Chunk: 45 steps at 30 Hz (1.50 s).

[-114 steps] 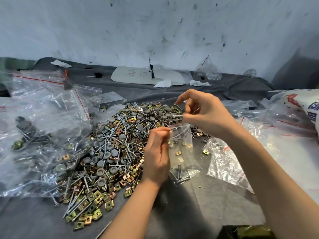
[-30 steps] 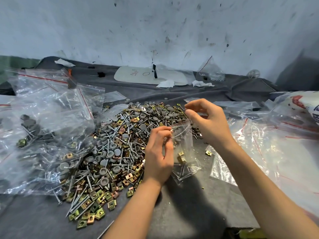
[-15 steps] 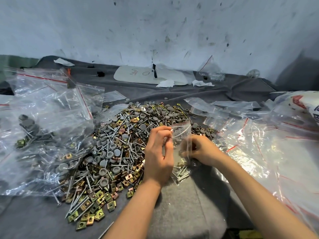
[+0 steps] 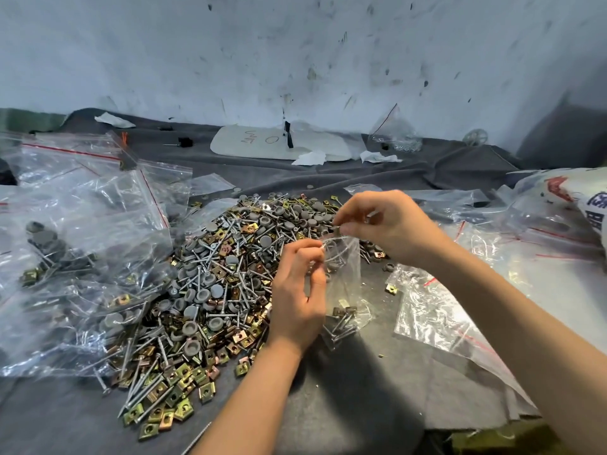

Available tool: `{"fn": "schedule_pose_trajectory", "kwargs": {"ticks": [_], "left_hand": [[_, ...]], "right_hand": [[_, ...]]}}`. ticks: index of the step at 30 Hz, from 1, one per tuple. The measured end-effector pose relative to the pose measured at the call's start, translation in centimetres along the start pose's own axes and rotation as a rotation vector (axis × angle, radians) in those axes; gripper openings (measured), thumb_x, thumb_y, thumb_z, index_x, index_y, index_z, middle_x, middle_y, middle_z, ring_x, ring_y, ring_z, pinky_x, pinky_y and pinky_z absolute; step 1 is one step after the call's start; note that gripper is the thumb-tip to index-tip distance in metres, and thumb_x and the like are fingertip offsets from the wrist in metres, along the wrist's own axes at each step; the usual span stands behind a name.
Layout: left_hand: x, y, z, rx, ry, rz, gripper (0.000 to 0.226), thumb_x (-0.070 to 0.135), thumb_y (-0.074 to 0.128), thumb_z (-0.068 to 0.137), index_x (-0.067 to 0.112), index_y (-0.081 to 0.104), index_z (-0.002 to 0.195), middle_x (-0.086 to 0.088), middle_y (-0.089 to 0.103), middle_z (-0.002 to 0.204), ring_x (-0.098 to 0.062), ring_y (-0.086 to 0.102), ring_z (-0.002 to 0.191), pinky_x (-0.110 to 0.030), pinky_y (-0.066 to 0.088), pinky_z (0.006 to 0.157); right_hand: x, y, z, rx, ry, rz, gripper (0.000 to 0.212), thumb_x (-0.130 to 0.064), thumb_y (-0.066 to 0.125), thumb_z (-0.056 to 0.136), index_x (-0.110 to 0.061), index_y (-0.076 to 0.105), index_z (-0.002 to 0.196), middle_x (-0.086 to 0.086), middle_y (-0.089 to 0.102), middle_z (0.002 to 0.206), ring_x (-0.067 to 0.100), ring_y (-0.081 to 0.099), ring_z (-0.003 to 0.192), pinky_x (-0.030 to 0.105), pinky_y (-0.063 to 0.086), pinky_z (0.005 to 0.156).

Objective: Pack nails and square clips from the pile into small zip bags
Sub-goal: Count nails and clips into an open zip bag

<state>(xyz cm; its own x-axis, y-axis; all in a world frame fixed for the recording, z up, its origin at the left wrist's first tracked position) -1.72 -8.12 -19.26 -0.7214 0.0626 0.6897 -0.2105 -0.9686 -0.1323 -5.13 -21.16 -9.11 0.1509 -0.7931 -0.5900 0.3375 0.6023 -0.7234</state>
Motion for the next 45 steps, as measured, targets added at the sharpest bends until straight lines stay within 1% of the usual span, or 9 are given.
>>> {"fn": "schedule_pose_trajectory", "kwargs": {"ticks": [5, 10, 18, 24, 31, 34, 36, 39, 45], "left_hand": [[-0.1, 0.2, 0.0, 0.002, -0.032, -0.027, 0.011, 0.02, 0.043, 0.087, 0.02, 0.052, 0.094, -0.002, 0.055, 0.106, -0.007, 0.054, 0.084, -0.021, 0.047, 0.073], [-0.3, 0.5, -0.1, 0.001, -0.049, -0.019, 0.012, 0.006, 0.046, 0.086, 0.004, 0.057, 0.09, -0.006, 0.056, 0.103, -0.005, 0.051, 0.078, -0.013, 0.043, 0.071], [-0.3, 0.5, 0.0, 0.005, -0.047, -0.02, 0.019, 0.016, 0.043, 0.086, 0.004, 0.057, 0.091, -0.005, 0.056, 0.102, 0.0, 0.048, 0.074, -0.011, 0.04, 0.068], [-0.1, 0.5, 0.0, -0.018, -0.026, -0.027, 0.012, 0.013, 0.044, 0.087, 0.018, 0.053, 0.093, -0.004, 0.054, 0.104, 0.0, 0.05, 0.078, -0.01, 0.042, 0.071], [0.8, -0.2, -0.2, -0.021, 0.046, -0.028, 0.014, 0.012, 0.045, 0.087, 0.014, 0.054, 0.097, -0.006, 0.055, 0.109, -0.006, 0.055, 0.097, -0.018, 0.047, 0.083], [0.7, 0.0, -0.1, -0.016, 0.014, -0.032, 0.012, 0.011, 0.045, 0.086, 0.015, 0.054, 0.093, -0.004, 0.054, 0.107, -0.003, 0.054, 0.09, -0.014, 0.045, 0.079], [0.5, 0.3, -0.1, -0.014, 0.003, -0.032, 0.012, 0.006, 0.047, 0.085, 0.01, 0.057, 0.091, -0.005, 0.055, 0.105, -0.003, 0.053, 0.085, -0.014, 0.045, 0.077], [0.2, 0.4, -0.2, -0.012, 0.011, -0.039, 0.012, 0.01, 0.046, 0.085, 0.013, 0.055, 0.092, -0.004, 0.055, 0.104, -0.001, 0.052, 0.083, -0.012, 0.045, 0.075], [-0.2, 0.4, -0.1, -0.012, 0.007, -0.064, 0.013, 0.012, 0.045, 0.085, 0.016, 0.054, 0.092, -0.005, 0.055, 0.103, -0.001, 0.053, 0.082, -0.011, 0.044, 0.074]], "right_hand": [[3.2, -2.4, -0.9, 0.153, 0.127, -0.01, 0.013, -0.007, 0.072, 0.082, -0.02, 0.07, 0.083, -0.01, 0.066, 0.076, 0.001, 0.057, 0.065, 0.012, 0.043, 0.061], [9.2, 1.7, -4.0, -0.322, 0.351, -0.587, 0.017, -0.015, 0.072, 0.082, -0.014, 0.071, 0.1, 0.002, 0.069, 0.094, 0.014, 0.059, 0.082, 0.02, 0.038, 0.068], [10.4, 2.8, -5.3, -0.292, 0.262, -0.675, 0.011, -0.007, 0.06, 0.083, -0.012, 0.063, 0.093, 0.005, 0.065, 0.091, 0.025, 0.057, 0.088, 0.028, 0.04, 0.07], [2.6, -1.9, -3.8, 0.357, -0.033, -0.027, 0.013, 0.0, 0.072, 0.079, -0.011, 0.068, 0.085, -0.013, 0.064, 0.075, 0.002, 0.059, 0.066, 0.008, 0.044, 0.063], [-1.1, -0.2, -1.4, 0.134, -0.049, 0.117, 0.004, -0.009, 0.071, 0.083, -0.013, 0.07, 0.084, -0.003, 0.069, 0.076, 0.008, 0.062, 0.07, 0.021, 0.05, 0.065], [2.4, -2.3, -1.3, 0.343, 0.134, 0.368, 0.01, -0.015, 0.067, 0.087, -0.022, 0.07, 0.081, -0.001, 0.072, 0.076, 0.009, 0.064, 0.071, 0.017, 0.05, 0.061], [5.9, -3.1, -1.1, 0.43, 0.283, 0.257, 0.014, -0.013, 0.065, 0.087, -0.023, 0.068, 0.079, -0.001, 0.071, 0.075, 0.012, 0.063, 0.073, 0.022, 0.051, 0.064], [10.9, -1.0, -1.3, 0.199, 0.484, -0.1, 0.012, -0.006, 0.065, 0.087, -0.011, 0.072, 0.095, 0.008, 0.072, 0.093, 0.017, 0.063, 0.083, 0.028, 0.049, 0.078], [14.0, 2.7, -2.4, 0.002, 0.367, -0.42, 0.019, -0.008, 0.072, 0.082, -0.006, 0.067, 0.1, 0.012, 0.062, 0.101, 0.027, 0.058, 0.093, 0.026, 0.039, 0.075]]}}
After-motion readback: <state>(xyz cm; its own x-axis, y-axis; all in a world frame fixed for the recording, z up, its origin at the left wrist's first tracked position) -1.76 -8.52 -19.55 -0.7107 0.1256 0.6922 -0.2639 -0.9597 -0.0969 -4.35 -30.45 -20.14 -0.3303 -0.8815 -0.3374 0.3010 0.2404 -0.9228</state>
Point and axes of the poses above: each hand's wrist, its own z-axis towards the middle knuckle, its own y-axis out of the palm, x = y × z, the point moved 5 cm from there along z, towards the middle knuckle
